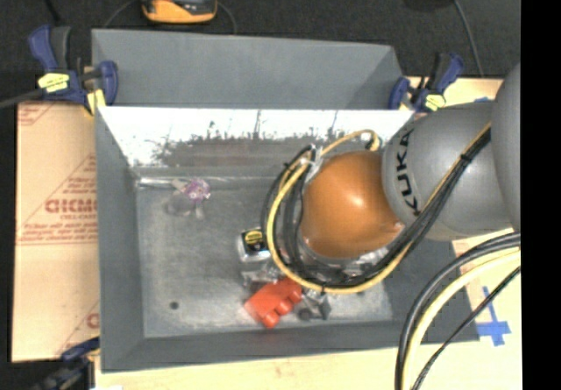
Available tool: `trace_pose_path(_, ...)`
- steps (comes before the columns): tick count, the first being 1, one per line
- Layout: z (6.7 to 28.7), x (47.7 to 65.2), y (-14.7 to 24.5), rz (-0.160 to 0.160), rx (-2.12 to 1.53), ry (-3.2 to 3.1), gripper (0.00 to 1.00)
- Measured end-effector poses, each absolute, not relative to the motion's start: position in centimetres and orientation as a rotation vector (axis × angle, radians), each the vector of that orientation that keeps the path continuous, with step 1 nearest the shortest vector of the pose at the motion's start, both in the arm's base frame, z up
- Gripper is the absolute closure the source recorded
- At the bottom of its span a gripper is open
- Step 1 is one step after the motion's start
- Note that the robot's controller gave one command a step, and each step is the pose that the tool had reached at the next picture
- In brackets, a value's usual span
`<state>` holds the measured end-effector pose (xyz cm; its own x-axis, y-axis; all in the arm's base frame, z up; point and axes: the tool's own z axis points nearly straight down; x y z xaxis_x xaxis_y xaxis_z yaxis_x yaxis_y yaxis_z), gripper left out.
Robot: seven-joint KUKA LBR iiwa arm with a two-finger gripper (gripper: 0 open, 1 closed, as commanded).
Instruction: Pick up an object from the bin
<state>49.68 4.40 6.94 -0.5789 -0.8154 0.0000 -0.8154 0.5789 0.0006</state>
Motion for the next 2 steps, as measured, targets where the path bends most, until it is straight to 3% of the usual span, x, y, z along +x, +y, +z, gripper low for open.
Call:
trace_pose_path(1, 6.97, 49.74, 4.42, -0.003, 1.432, -2.797, 0.00)
trace_pose_path(2, 6.97, 49.74, 4.43, -0.004, 1.429, -2.799, 1.00)
